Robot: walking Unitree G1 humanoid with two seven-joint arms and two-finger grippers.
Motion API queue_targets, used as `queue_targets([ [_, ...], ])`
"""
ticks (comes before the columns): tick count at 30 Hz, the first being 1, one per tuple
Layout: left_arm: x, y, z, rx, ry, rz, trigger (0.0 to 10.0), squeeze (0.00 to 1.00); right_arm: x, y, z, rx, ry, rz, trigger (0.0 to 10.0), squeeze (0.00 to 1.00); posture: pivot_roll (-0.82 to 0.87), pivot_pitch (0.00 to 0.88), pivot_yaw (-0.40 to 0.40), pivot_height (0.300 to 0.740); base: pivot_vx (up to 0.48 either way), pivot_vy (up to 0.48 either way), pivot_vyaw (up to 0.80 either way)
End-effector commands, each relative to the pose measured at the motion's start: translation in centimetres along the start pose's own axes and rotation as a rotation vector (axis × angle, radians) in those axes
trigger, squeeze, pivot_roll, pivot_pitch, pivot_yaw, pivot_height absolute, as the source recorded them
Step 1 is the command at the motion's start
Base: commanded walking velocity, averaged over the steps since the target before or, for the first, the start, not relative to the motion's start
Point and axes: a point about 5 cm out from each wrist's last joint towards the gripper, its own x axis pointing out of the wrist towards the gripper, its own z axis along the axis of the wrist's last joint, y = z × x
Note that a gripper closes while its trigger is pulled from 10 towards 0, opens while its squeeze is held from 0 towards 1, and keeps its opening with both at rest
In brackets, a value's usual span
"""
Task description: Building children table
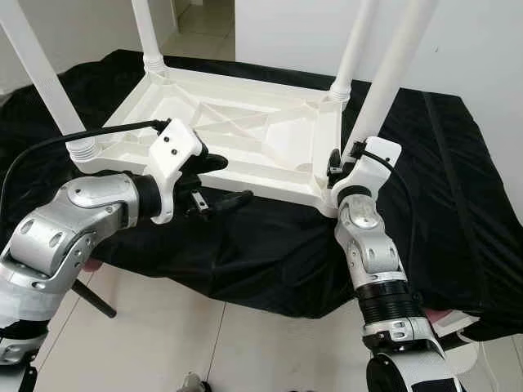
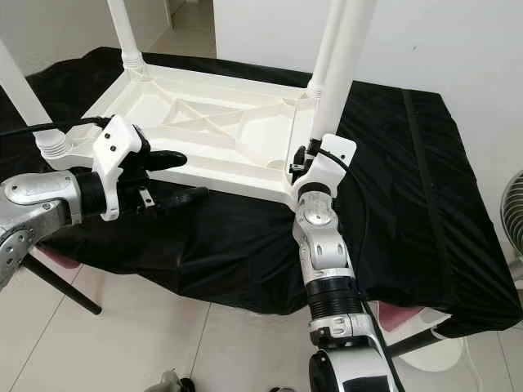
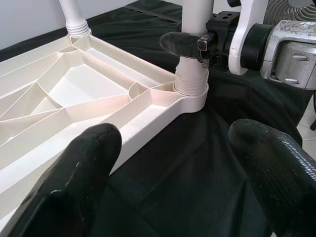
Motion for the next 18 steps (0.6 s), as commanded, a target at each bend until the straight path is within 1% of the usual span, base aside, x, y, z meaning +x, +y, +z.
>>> queue_targets([
  [1, -0.1, -1.2, 0.2, 0.016, -0.005, -0.239, 10.0, 0.0, -0.8, -2.1, -5.0, -0.026, 0.24, -0.086, 0.0, 0.0, 0.01, 0.148, 0.017, 0.74, 0.0, 0.0, 0.0],
  [6, -0.1, -1.2, 0.2, 0.016, -0.005, -0.237, 10.0, 0.0, -1.0, -2.1, -5.1, 0.009, 0.245, -0.118, 0.0, 0.0, 0.01, 0.148, 0.017, 0.74, 0.0, 0.0, 0.0],
  [8, -0.1, -1.2, 0.2, 0.016, -0.006, -0.237, 10.0, 0.0, -1.2, -2.0, -5.2, 0.048, 0.265, -0.126, 0.0, 0.0, 0.01, 0.148, 0.017, 0.74, 0.0, 0.0, 0.0],
  [10, 0.0, -1.2, 0.2, 0.015, -0.007, -0.234, 10.0, 0.0, -1.1, -1.5, -4.8, 0.05, 0.237, -0.071, 0.0, 0.0, 0.01, 0.148, 0.017, 0.74, 0.0, 0.0, 0.0],
  [13, 0.0, -1.2, 0.2, 0.015, -0.007, -0.232, 10.0, 0.0, -1.2, -1.1, -4.8, 0.063, 0.243, -0.047, 0.0, 0.0, 0.01, 0.148, 0.017, 0.74, 0.0, 0.0, 0.0],
  [16, 0.0, -1.2, 0.2, 0.015, -0.007, -0.232, 10.0, 0.0, -1.2, -1.1, -4.8, 0.063, 0.243, -0.047, 0.0, 0.0, 0.01, 0.148, 0.017, 0.74, 0.0, 0.0, 0.0],
  [17, -0.1, -1.1, 0.2, 0.015, -0.008, -0.228, 10.0, 0.0, -1.2, -0.8, -4.8, 0.068, 0.256, -0.009, 0.0, 0.0, 0.01, 0.148, 0.017, 0.74, 0.0, 0.0, 0.0],
  [18, -0.1, -1.0, 0.3, 0.014, -0.012, -0.219, 10.0, 0.0, -1.3, 0.2, -4.7, 0.044, 0.26, 0.097, 0.0, 0.0, 0.01, 0.148, 0.017, 0.74, 0.0, 0.0, 0.0],
])
